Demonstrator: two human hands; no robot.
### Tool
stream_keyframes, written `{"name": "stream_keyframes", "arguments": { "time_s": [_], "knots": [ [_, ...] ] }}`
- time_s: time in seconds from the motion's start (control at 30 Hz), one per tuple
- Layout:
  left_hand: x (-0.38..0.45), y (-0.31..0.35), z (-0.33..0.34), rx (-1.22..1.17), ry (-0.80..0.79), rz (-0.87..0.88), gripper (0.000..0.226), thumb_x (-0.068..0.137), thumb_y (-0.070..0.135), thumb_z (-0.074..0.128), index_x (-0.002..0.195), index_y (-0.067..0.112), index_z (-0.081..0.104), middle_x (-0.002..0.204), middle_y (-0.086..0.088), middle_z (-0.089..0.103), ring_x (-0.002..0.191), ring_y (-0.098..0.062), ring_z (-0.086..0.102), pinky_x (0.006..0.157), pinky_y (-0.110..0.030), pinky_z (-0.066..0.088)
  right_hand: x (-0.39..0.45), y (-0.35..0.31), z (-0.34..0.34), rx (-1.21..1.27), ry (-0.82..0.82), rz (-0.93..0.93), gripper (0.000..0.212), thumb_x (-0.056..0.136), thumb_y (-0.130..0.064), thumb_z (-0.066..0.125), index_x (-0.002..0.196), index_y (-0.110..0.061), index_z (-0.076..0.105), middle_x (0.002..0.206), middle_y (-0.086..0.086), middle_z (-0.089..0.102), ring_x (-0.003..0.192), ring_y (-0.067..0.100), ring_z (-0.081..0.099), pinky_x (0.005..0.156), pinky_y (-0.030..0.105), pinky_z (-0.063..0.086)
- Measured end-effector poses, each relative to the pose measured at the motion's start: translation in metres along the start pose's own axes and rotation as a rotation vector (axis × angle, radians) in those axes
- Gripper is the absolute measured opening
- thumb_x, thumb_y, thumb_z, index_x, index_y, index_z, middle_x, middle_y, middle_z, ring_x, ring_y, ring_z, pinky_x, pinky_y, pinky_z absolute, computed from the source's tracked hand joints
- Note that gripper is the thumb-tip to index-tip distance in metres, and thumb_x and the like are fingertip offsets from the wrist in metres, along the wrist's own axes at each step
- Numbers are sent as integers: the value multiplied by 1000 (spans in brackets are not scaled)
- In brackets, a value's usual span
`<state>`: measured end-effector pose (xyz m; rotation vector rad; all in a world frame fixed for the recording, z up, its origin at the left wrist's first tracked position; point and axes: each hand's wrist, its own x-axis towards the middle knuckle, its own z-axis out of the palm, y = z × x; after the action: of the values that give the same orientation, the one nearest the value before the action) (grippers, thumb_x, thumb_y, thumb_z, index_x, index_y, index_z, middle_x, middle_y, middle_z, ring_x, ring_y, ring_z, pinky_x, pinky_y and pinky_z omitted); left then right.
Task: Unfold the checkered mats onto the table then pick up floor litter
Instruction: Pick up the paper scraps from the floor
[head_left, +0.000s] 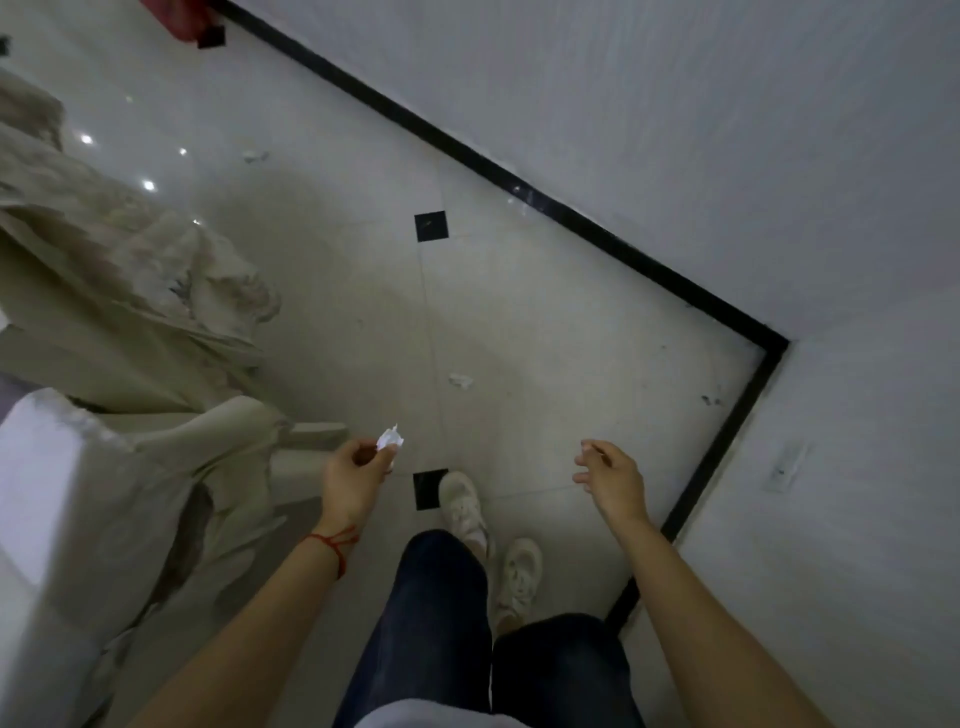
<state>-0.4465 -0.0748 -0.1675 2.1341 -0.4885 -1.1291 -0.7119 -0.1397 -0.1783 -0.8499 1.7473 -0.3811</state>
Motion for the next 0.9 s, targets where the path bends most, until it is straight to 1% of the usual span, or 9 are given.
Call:
{"name": "stream_keyframes", "arguments": {
  "time_s": [0.2, 0.3, 0.4, 0.47, 0.53, 0.6, 0.7, 0.83, 0.9],
  "knots": [
    [69, 11, 20, 10, 34, -104, 28, 81, 26, 66, 85, -2, 64, 69, -4, 60, 61, -10, 52, 59, -18, 39, 74, -40, 38, -85, -87, 49, 27, 94, -16, 45, 115, -7, 57, 100, 9, 61, 81, 23, 60, 82, 34, 48],
    [122, 20, 29, 53, 52, -102, 23, 81, 31, 65, 85, 8, 67, 71, -2, 63, 64, -8, 55, 59, -15, 39, 127, -56, 63, -109, -127, 40, 26, 94, -17, 45, 116, -10, 58, 102, 8, 61, 80, 21, 60, 74, 26, 48],
    [171, 25, 39, 36, 59, -107, 16, 82, 30, 65, 86, 14, 67, 71, 2, 63, 67, -9, 56, 60, -17, 40, 174, -68, 84, -183, -194, 64, 27, 93, -15, 47, 117, -8, 57, 100, 9, 61, 82, 23, 60, 75, 25, 47],
    [201, 23, 48, 54, 78, -111, 10, 82, 25, 65, 84, 15, 65, 71, 1, 62, 66, -10, 55, 59, -16, 41, 204, -71, 101, -248, -233, 55, 27, 92, -12, 48, 116, -7, 58, 99, 10, 62, 82, 24, 60, 69, 15, 48],
    [230, 8, 62, 78, 93, -127, 6, 81, 18, 67, 80, 13, 64, 69, 2, 60, 66, -11, 54, 56, -11, 42, 239, -73, 119, -336, -278, 29, 26, 90, -9, 50, 114, -8, 60, 97, 12, 64, 83, 25, 61, 62, 8, 45],
    [259, -14, 80, 88, 112, -160, 12, 80, 17, 68, 83, 6, 66, 74, -4, 63, 70, -15, 55, 56, -10, 43, 278, -71, 144, -435, -330, -23, 26, 89, -9, 52, 113, -9, 61, 103, 17, 66, 90, 30, 64, 71, 20, 48],
    [301, -53, 109, 110, 175, -229, 21, 80, 20, 68, 88, 1, 66, 81, -9, 64, 76, -19, 56, 63, -22, 40, 336, -66, 186, -578, -420, -91, 27, 87, -13, 55, 113, -11, 62, 106, 18, 66, 95, 33, 63, 81, 33, 50],
    [347, -106, 153, 62, 204, -331, 20, 80, 19, 67, 90, 2, 66, 86, -13, 67, 77, -19, 58, 64, -22, 42, 406, -43, 241, -737, -498, -211, 29, 86, -16, 59, 115, -12, 60, 103, 11, 66, 91, 24, 61, 72, 17, 37],
    [365, -134, 170, 68, 199, -359, 21, 79, 19, 67, 92, 2, 66, 91, -16, 69, 78, -21, 60, 69, -24, 45, 437, -23, 268, -810, -543, -251, 31, 85, -18, 60, 116, -13, 59, 106, 10, 66, 95, 25, 62, 74, 18, 38]
  ]
}}
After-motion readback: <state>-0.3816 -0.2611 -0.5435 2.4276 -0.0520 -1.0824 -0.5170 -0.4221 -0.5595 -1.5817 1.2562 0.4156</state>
